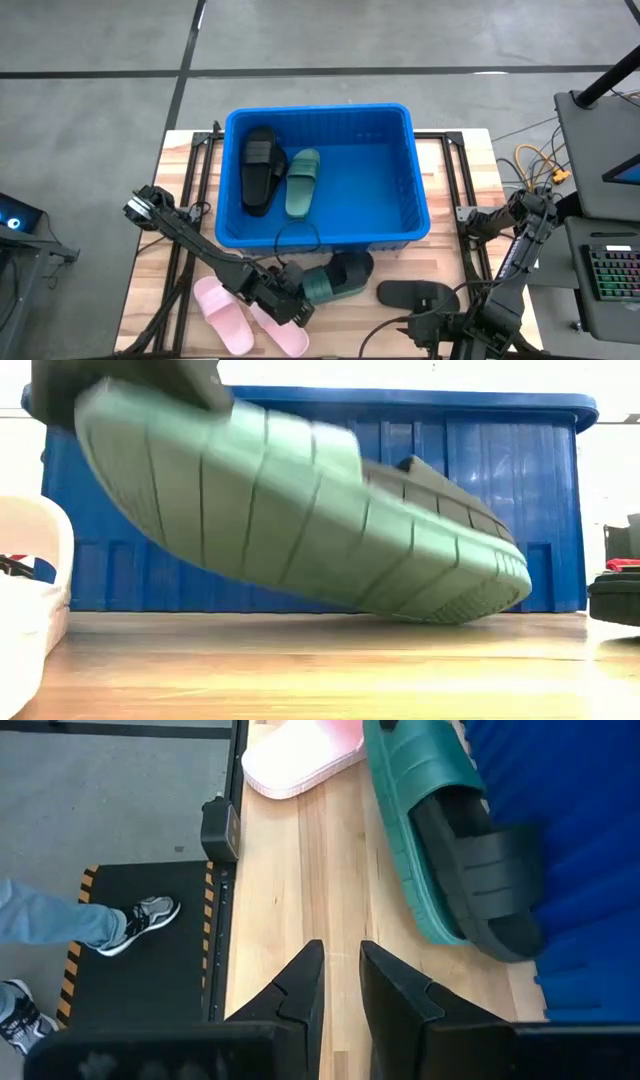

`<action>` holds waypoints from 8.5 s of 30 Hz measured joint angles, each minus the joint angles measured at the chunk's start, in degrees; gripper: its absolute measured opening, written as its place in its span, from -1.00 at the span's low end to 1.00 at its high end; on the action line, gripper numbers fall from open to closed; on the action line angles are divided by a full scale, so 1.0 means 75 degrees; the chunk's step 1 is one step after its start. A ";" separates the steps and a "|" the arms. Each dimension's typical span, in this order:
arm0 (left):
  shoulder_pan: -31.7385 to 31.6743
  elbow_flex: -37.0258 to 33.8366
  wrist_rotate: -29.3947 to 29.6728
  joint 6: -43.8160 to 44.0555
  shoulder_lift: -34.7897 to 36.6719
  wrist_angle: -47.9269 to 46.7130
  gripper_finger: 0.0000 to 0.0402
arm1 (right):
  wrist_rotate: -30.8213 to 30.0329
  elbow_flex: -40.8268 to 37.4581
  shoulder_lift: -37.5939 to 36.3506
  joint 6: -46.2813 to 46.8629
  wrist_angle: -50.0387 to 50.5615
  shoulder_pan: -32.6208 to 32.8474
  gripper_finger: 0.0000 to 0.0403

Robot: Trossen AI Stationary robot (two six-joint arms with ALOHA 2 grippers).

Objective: Pick and place slides into bin
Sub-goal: Put the green slipper on the green slipper, then put the green slipper into the blue bin

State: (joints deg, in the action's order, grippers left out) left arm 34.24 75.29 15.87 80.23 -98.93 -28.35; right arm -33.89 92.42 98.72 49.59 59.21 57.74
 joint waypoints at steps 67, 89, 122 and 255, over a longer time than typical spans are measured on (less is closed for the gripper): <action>-0.0157 0.2706 -0.1695 0.0058 -0.0292 -0.5274 -0.54 | -0.0087 0.0009 -0.0009 -0.0415 0.0018 -0.0006 -0.73; 0.0152 0.1624 -0.1876 0.1165 -0.0037 -0.5604 0.23 | -0.0087 0.0009 -0.0009 -0.0447 0.0048 -0.0006 -0.73; 0.0287 -0.1047 -0.2113 0.2001 0.1068 -0.1515 -0.08 | -0.0085 0.0003 -0.0009 -0.0418 0.0016 -0.0006 -0.73; -0.1902 0.4898 -0.1703 -0.8727 0.1572 -0.3834 -1.00 | 0.0309 0.0003 -0.1289 -0.0354 0.0068 -0.0003 -0.73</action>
State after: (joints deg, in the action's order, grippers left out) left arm 19.97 112.03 3.10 14.78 -87.13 -57.10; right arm -31.57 92.44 89.05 46.94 59.72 57.71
